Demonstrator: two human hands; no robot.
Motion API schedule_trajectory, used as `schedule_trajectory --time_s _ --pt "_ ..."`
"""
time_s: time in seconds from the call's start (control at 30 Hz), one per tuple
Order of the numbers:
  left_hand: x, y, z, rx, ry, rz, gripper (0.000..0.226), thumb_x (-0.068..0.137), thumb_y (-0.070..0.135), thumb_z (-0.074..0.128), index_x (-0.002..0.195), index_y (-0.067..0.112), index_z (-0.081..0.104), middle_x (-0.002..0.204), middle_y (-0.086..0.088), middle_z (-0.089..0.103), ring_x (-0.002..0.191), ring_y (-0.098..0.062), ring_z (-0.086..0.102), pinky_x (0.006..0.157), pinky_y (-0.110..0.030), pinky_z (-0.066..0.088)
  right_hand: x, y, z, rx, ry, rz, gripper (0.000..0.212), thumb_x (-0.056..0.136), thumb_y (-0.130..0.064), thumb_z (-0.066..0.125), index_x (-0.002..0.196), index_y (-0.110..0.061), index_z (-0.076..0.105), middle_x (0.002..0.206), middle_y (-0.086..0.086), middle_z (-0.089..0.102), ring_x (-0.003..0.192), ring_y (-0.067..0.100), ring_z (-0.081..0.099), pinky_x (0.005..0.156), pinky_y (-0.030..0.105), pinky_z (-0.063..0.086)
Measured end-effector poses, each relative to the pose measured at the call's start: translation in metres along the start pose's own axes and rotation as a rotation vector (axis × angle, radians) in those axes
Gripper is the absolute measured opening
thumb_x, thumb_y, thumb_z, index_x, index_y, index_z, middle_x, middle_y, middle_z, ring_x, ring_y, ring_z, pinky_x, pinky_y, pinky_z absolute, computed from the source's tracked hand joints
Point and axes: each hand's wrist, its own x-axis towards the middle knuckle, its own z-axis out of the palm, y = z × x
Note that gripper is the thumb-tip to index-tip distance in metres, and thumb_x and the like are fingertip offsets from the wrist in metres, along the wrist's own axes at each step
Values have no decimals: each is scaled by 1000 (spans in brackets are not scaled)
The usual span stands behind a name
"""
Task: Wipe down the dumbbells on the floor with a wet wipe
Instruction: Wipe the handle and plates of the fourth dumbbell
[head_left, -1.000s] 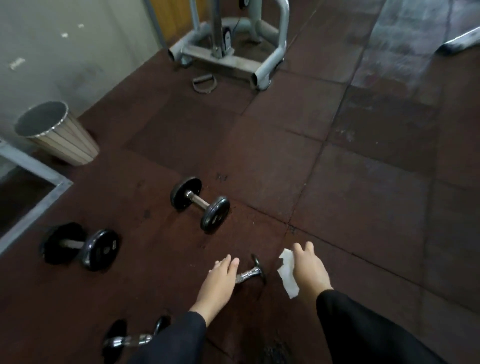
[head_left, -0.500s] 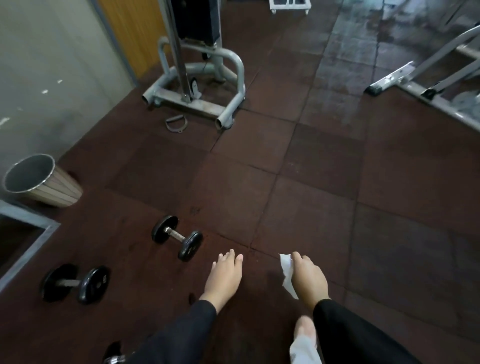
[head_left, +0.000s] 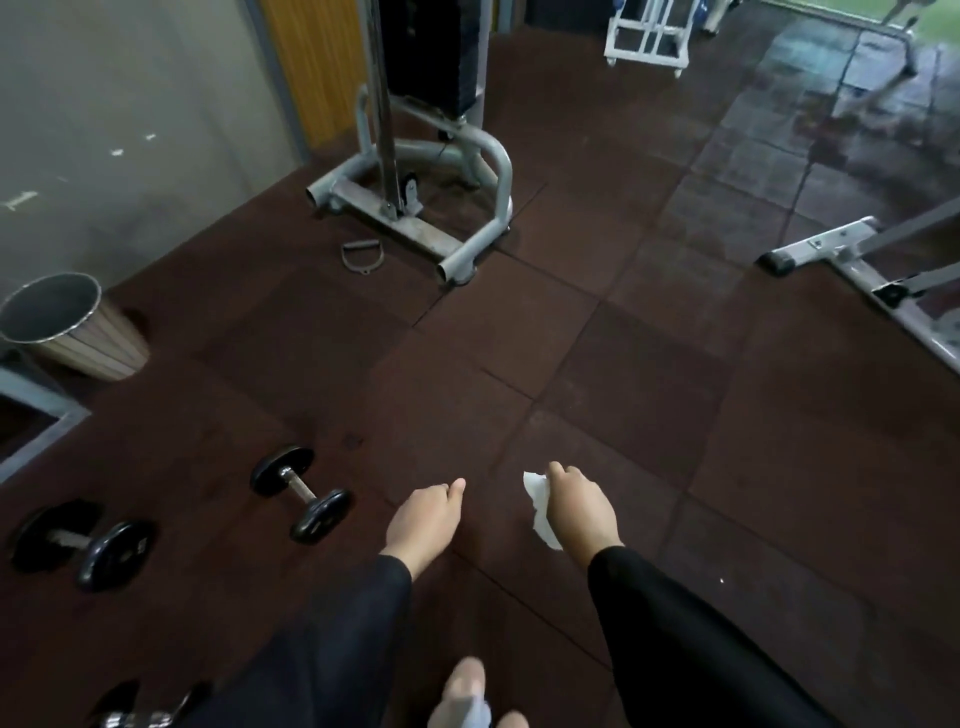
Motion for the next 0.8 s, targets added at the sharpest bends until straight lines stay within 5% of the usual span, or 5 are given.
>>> schedule_trajectory --time_s 0.1,0.3,0.43,0.8 --pt "30 12 -15 -18 68 -40 56 101 39 20 88 3 62 102 -14 67 100 -32 60 80 -33 42 42 -10 -21 -26 -15 -58 27 91 -6 43 118 -6 45 116 10 54 103 29 58 67 29 39" --pt "95 29 -54 72 115 -64 49 102 31 20 137 4 41 143 -12 45 137 -26 34 111 -34 23 127 -43 -59 -93 -39 -162 28 90 -4 45 117 -7 46 117 9 54 103 27 58 70 31 41" --pt "134 31 -81 119 167 -103 48 102 30 19 141 6 35 151 -8 34 144 -24 20 116 -36 15 178 -67 -86 -139 -45 -256 25 91 -7 46 116 -8 48 115 7 55 103 25 58 71 29 41" --pt "219 19 -161 -205 318 -450 44 103 26 19 133 6 45 140 -10 48 137 -26 34 113 -36 23 332 -166 -148 -380 -73 -631 23 90 -14 45 112 -10 50 114 6 58 105 28 60 83 34 48"
